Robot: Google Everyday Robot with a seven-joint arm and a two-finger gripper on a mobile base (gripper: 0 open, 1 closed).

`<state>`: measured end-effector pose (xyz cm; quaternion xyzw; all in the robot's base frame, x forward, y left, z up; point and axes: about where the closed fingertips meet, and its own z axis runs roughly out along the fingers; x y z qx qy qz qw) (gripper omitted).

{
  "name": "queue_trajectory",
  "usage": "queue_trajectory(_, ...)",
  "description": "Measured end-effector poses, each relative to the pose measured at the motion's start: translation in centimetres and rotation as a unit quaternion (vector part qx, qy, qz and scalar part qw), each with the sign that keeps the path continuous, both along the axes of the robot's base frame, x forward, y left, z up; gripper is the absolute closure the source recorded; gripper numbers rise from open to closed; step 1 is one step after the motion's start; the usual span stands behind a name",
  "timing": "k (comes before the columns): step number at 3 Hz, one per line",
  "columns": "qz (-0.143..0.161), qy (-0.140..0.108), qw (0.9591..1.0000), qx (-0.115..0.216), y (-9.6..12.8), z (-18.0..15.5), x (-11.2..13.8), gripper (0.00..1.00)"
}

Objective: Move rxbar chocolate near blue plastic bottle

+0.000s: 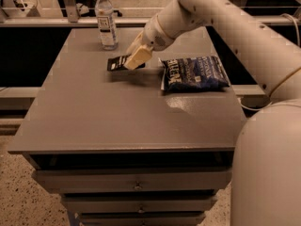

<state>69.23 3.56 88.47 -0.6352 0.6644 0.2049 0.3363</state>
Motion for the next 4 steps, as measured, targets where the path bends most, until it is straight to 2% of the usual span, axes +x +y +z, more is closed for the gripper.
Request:
queue_trajectory(1,-0.032,-0.058,0.9978,-0.005,-3.1,3.1,4.1,1.00)
queue_trajectory(2,-0.058,-0.093,0.9939,0.009,-4.2,3.7,7.8,1.00)
queue_trajectory(3,-0.071,-0.106,0.9913,0.030,-3.9,2.9,10.4,1.00)
queue_trajectory(4,-0.078,-0.109,0.9900,0.042,-3.3,2.1,11.9,1.00)
